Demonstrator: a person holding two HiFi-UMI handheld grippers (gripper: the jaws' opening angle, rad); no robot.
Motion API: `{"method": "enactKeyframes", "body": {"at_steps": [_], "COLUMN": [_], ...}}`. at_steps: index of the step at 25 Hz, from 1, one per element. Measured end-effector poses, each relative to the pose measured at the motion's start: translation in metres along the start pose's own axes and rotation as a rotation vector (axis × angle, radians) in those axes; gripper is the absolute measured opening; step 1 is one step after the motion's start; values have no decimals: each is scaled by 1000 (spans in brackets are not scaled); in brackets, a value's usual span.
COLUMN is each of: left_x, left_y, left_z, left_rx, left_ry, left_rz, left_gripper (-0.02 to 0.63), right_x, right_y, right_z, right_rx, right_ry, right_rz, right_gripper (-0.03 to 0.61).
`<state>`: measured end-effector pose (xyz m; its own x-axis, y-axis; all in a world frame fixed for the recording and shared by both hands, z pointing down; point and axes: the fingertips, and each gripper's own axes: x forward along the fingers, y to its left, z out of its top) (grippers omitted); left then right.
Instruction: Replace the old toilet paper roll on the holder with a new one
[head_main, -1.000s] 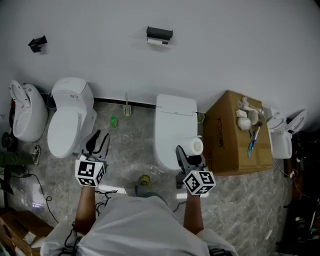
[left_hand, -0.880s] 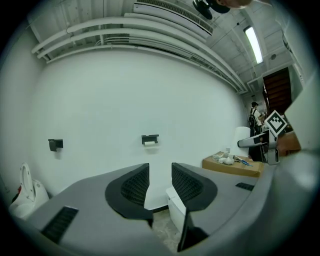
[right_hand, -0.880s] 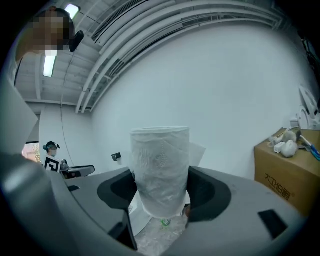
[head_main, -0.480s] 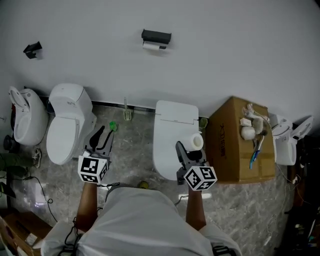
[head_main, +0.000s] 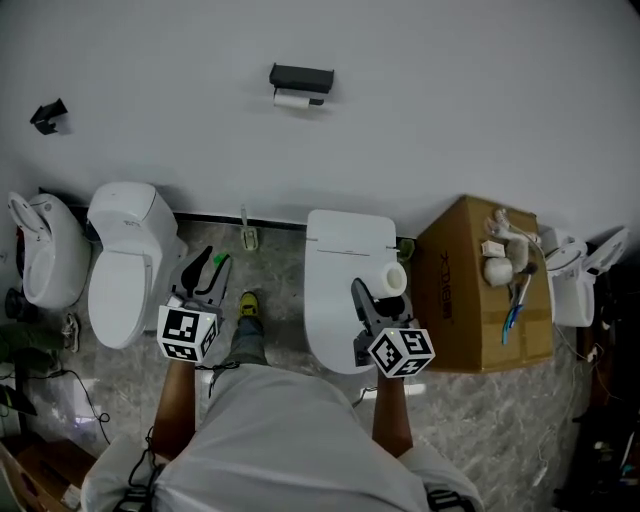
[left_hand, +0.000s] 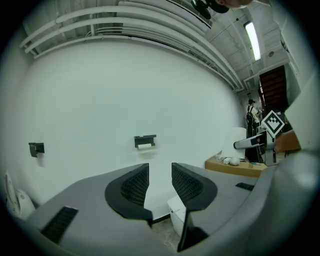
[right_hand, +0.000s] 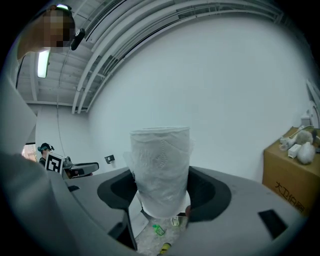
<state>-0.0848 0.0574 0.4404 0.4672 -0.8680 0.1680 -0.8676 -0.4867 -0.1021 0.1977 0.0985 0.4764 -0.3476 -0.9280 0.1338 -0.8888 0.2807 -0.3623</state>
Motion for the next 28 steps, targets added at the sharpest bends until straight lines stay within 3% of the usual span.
{"method": "enactKeyframes", "body": {"at_steps": [17,28], "left_x": [210,317], "left_y": [131,208], "left_z": [7,12], "left_rx": [-33,-33], "left_ry": [25,36], "left_rz": [-173,-245], "left_gripper": [147,147], "right_x": [195,312], "right_y": [-34,-46], "right_z": [41,61], "right_rx": [48,72], "right_ry": [-2,-25], "right_rz": [-172,-242], "right_gripper": [296,296]}}
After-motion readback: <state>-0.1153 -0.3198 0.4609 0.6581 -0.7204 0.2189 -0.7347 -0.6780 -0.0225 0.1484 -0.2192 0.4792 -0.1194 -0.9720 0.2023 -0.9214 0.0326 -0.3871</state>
